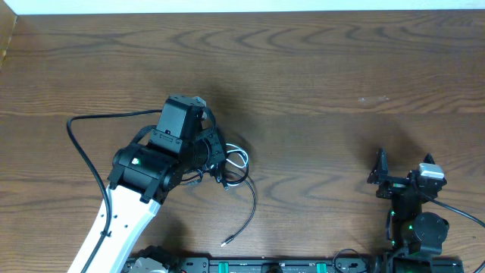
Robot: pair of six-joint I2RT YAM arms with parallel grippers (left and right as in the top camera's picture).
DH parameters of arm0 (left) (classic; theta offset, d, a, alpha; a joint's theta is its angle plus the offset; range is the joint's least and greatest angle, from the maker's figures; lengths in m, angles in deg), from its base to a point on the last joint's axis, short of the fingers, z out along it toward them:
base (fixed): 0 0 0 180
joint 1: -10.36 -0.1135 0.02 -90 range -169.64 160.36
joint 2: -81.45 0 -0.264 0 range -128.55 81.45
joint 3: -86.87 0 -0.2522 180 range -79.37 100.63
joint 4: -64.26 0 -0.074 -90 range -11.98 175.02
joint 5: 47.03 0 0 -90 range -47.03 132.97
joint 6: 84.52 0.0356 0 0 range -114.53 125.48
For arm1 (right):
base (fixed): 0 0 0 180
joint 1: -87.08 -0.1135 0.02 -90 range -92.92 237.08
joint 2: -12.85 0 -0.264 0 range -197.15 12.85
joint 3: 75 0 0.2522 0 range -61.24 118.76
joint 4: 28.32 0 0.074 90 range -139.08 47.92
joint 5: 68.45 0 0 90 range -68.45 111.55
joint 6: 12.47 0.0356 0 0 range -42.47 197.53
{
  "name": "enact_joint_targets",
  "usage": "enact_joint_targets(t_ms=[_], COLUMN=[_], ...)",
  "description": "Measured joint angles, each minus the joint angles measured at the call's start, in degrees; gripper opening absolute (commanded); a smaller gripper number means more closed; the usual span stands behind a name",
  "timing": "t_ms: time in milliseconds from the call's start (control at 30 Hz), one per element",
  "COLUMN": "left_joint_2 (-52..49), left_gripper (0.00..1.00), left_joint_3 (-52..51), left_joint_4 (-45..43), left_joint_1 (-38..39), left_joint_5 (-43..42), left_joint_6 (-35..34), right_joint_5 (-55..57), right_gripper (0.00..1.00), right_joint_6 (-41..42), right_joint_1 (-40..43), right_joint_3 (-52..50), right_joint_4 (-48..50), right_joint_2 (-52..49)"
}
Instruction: Untangle cables
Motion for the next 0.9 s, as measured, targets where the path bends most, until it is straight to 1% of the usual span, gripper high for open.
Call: enact_joint_targets(t_ms=[133, 233, 300, 400, 467, 500, 700, 767, 900], left_joint_2=[0.0, 0.0, 0.0, 0.0, 0.0, 0.0, 0.0, 0.0, 0.0], left_gripper=[0.08, 0.08, 0.08, 0.08, 0.08, 0.08, 0.08, 0.08, 0.08], left_joint_3=[0.0, 0.0, 0.0, 0.0, 0.0, 0.0, 0.0, 0.0, -0.09], left_joint_4=[0.0, 0.07, 0.33, 1.07, 1.57, 1.73, 2.45, 1.81, -3.56], left_joint_1=[0.0, 0.0, 0.0, 0.0, 0.0, 0.0, 0.0, 0.0, 0.0], left_joint_5=[-0.02, -0.02, -0.02, -0.02, -0.02, -0.02, -0.98, -2.4, -7.06], left_joint_6=[0.0, 0.0, 0.0, 0.0, 0.0, 0.0, 0.76, 1.92, 3.8], right_joint_5=[-0.81, -4.07, -7.19, -13.53, -20.7, -22.12, -39.01, -41.24, -43.41], right_gripper=[0.99, 0.99, 0.99, 0.99, 0.99, 0.99, 0.99, 0.99, 0.99], right_joint_6=[0.59, 4.46, 10.49, 23.41, 33.62, 35.45, 52.17, 54.49, 53.27], right_joint_1=[0.0, 0.0, -0.02, -0.02, -0.02, -0.02, -0.02, -0.02, 0.0], right_joint_3=[0.0, 0.0, 0.0, 0.0, 0.0, 0.0, 0.0, -0.02, 0.13], right_joint_4=[0.68, 0.31, 0.5, 1.09, 1.51, 1.57, 2.51, 4.37, 10.34], right_joint_2=[0.0, 0.0, 0.0, 0.0, 0.0, 0.0, -0.02, -0.02, -0.04])
